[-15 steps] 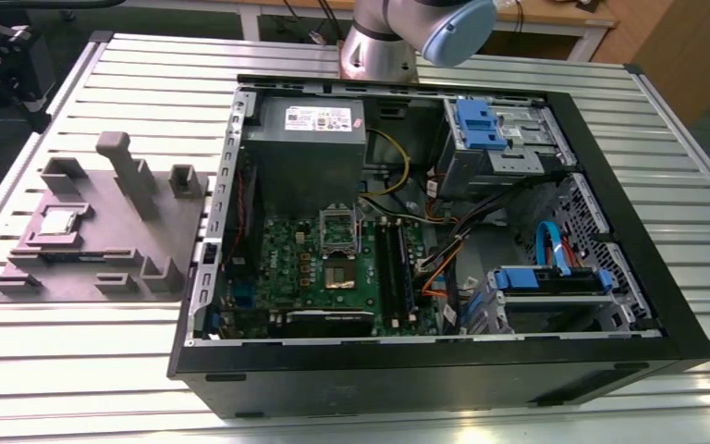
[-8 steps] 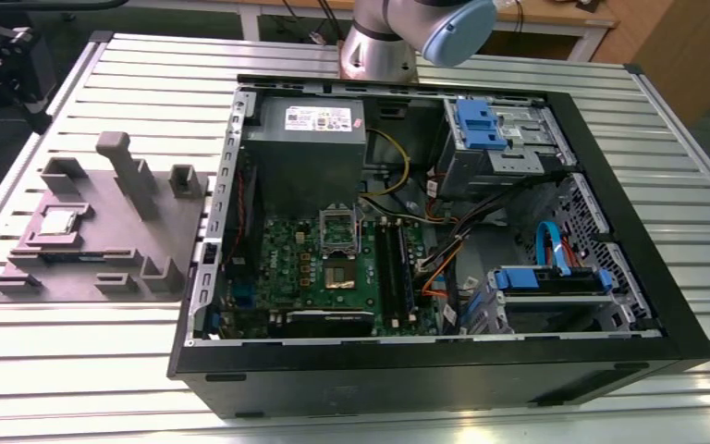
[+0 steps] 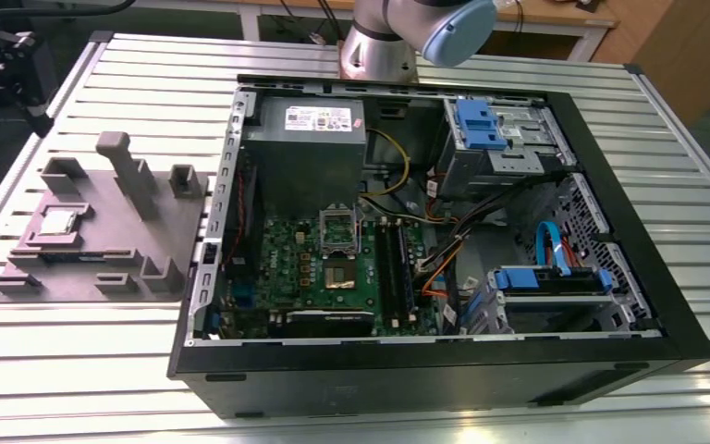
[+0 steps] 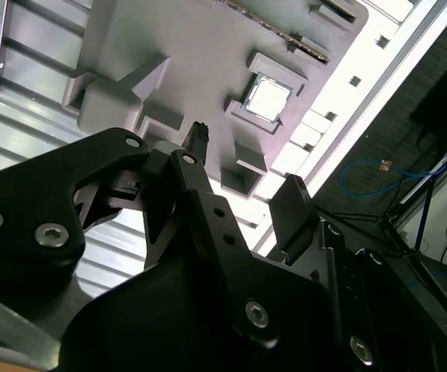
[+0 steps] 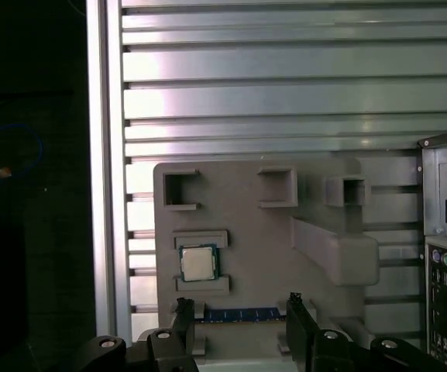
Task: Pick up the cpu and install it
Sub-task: 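Pick up the cpu and move it towards the insertion slot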
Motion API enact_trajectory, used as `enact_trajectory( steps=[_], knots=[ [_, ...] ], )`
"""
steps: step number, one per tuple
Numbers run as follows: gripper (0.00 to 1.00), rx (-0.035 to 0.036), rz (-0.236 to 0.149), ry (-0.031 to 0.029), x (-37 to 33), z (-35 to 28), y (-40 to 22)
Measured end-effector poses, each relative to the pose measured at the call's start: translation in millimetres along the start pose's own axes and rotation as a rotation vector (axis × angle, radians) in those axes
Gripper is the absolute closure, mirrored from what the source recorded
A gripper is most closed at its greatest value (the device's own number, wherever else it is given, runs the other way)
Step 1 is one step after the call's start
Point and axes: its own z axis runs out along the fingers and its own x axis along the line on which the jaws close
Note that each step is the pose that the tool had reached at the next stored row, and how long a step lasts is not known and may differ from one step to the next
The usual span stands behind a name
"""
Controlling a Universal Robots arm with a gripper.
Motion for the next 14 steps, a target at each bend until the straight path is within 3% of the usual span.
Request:
enact_trajectory(
  steps=[14],
  knots=[
    [0.41,0.0000,0.000,-0.0001,0.1,7.4,-0.1]
  ],
)
